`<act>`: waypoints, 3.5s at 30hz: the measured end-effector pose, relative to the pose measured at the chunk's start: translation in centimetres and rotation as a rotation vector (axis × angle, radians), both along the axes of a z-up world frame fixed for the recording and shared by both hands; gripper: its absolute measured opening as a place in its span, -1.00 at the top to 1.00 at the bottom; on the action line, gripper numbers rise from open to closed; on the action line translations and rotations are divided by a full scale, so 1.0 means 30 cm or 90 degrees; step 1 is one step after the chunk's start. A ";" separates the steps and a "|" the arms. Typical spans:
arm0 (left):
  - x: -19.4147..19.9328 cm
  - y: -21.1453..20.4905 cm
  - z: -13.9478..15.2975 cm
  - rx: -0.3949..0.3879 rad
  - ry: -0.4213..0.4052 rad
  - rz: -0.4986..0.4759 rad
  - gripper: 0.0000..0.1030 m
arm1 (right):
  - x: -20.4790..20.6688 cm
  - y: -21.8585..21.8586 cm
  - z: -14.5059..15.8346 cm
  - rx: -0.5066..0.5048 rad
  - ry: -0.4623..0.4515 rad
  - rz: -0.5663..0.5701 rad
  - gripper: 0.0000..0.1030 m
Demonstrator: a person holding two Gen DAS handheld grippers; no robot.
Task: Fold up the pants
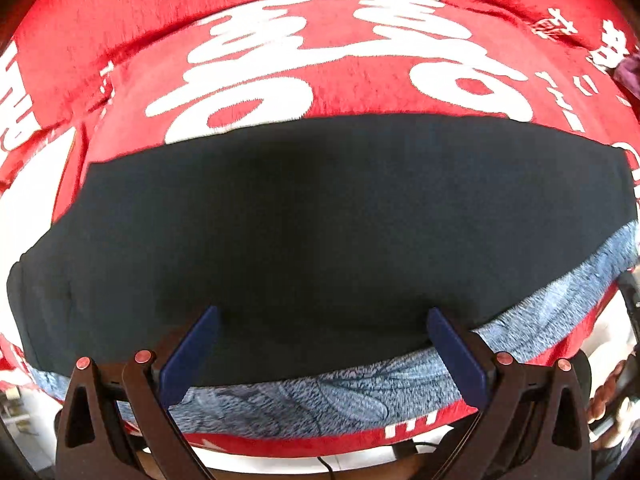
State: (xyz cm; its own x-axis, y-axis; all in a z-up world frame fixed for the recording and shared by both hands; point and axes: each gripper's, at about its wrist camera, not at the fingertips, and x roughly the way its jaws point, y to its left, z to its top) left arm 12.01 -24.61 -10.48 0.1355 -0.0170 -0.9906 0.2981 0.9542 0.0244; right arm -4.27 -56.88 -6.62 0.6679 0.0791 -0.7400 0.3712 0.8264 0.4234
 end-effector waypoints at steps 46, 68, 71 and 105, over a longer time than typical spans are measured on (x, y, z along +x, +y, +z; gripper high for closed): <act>0.163 0.605 0.139 -0.121 -0.078 0.189 -1.00 | 0.316 0.922 0.383 -0.558 -0.095 0.251 0.70; 0.069 0.910 0.082 -0.201 -0.057 0.241 -1.00 | 0.307 1.561 -0.014 -0.777 -0.003 0.564 -0.03; 0.079 0.897 0.129 -0.215 -0.069 0.233 -1.00 | 0.255 1.572 0.079 -0.742 -0.054 0.564 -0.66; -0.061 0.353 0.011 -0.130 -0.014 -0.008 -1.00 | 0.565 0.729 0.111 0.041 0.034 0.363 -0.67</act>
